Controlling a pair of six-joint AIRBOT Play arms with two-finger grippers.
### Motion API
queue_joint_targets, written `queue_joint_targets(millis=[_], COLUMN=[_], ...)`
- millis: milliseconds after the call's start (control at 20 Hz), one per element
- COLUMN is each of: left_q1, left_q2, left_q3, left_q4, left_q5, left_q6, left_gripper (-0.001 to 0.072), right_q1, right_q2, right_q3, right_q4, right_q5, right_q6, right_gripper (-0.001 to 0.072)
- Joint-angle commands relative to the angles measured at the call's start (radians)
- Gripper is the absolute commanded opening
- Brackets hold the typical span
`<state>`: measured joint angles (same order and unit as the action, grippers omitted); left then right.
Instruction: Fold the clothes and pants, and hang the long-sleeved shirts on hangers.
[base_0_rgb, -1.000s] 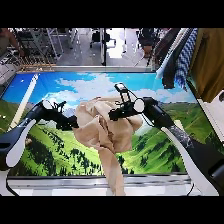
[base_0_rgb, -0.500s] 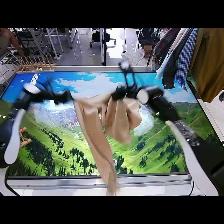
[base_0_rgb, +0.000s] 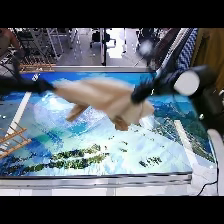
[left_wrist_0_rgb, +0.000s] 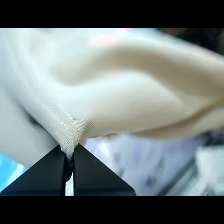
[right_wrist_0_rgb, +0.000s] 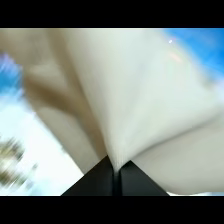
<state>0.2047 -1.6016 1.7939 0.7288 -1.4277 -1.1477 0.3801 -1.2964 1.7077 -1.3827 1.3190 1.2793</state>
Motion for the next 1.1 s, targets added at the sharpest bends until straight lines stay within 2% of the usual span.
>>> queue_joint_targets(millis=[0,100,150,200,250,350,450,550,600,650,750,850,1050], left_q1=[-0.086,-0.147,-0.166,-0.180,-0.185,-0.171,-0.146,-0.152,-0.176,-0.206,-0.274,-0.310,-0.317], left_q2=[0.081,0.115,0.126,0.128,0.125,0.131,0.134,0.133,0.130,0.116,0.035,-0.088,-0.323], left_q3=[-0.318,-0.554,-0.647,-0.711,-0.740,-0.710,-0.606,-0.497,-0.461,-0.439,-0.392,-0.323,-0.124], left_q4=[0.438,0.497,0.484,0.472,0.463,0.383,0.236,0.145,0.156,0.172,0.183,0.182,0.194], left_q5=[-0.250,-0.303,-0.299,-0.290,-0.295,-0.296,-0.256,-0.045,0.086,0.186,0.296,0.283,0.135], left_q6=[-0.017,-0.064,-0.072,-0.072,-0.081,-0.087,-0.087,-0.087,-0.083,-0.083,-0.084,-0.104,-0.171], left_gripper=[0.0009,0.0026,0.0176,0.0359,0.0453,0.0453,0.0453,0.0453,0.0454,0.0480,0.0504,0.0505,0.0504], right_q1=[0.069,0.113,0.115,0.109,0.097,0.055,0.007,-0.039,-0.052,-0.054,-0.054,-0.054,-0.053], right_q2=[0.160,0.269,0.314,0.347,0.372,0.395,0.395,0.370,0.343,0.304,0.218,0.145,0.116], right_q3=[-0.443,-0.735,-0.844,-0.908,-0.934,-0.910,-0.862,-0.843,-0.843,-0.843,-0.842,-0.822,-0.769], right_q4=[0.163,0.163,0.163,0.150,0.130,0.126,0.142,0.228,0.292,0.356,0.475,0.525,0.543], right_q5=[0.203,0.209,0.215,0.214,0.198,0.082,-0.117,-0.331,-0.399,-0.447,-0.487,-0.468,-0.462], right_q6=[0.093,0.185,0.239,0.282,0.309,0.336,0.369,0.370,0.369,0.359,0.304,0.285,0.248], right_gripper=[0.0018,0.0020,0.0085,0.0253,0.0433,0.0461,0.0472,0.0475,0.0509,0.0582,0.0586,0.0586,0.0586])
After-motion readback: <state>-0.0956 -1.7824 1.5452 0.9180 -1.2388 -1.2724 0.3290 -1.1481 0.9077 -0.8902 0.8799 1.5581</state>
